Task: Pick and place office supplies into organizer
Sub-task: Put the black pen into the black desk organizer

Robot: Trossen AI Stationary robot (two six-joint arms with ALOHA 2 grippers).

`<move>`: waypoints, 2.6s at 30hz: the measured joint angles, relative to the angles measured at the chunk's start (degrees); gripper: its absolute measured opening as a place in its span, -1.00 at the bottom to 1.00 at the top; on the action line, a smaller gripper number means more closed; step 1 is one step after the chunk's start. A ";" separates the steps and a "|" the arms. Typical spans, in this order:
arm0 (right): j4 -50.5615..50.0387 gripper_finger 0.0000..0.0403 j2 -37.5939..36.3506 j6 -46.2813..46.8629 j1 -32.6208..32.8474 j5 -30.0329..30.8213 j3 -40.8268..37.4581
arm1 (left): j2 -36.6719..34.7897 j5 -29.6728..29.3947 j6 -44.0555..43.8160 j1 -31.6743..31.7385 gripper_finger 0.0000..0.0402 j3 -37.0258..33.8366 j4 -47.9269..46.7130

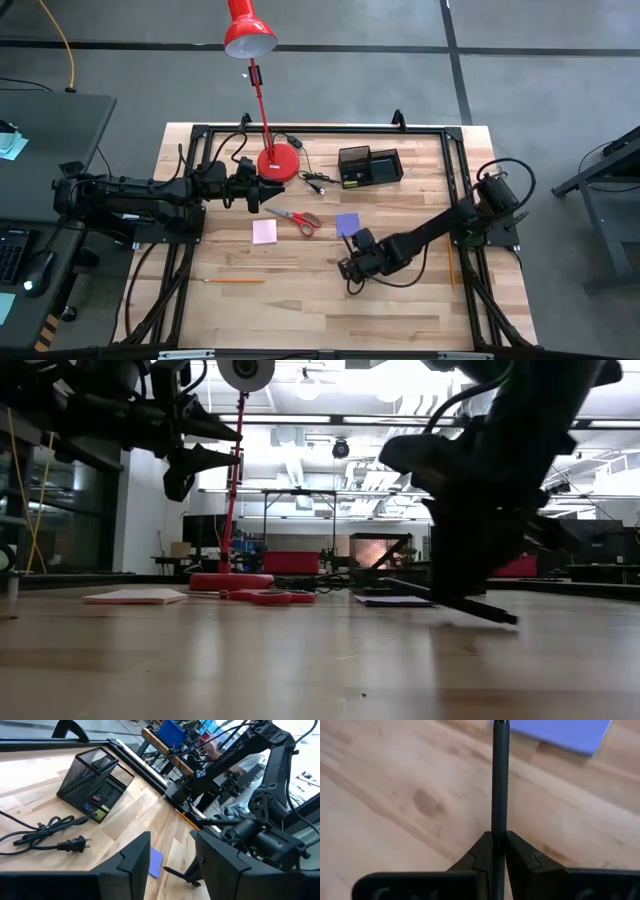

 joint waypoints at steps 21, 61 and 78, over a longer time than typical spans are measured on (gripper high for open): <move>18.06 -0.97 -0.11 -5.12 -6.36 4.49 0.07 | 0.00 13.84 4.44 0.01 -0.28 0.00 -5.64; 59.89 -0.94 -0.22 -23.61 -17.10 15.66 0.11 | 0.02 14.14 -16.42 -0.03 -0.08 0.00 -5.06; 60.28 -0.94 -0.22 -23.61 -18.45 14.72 0.11 | 8.70 12.63 -17.94 -0.14 -0.08 2.21 3.58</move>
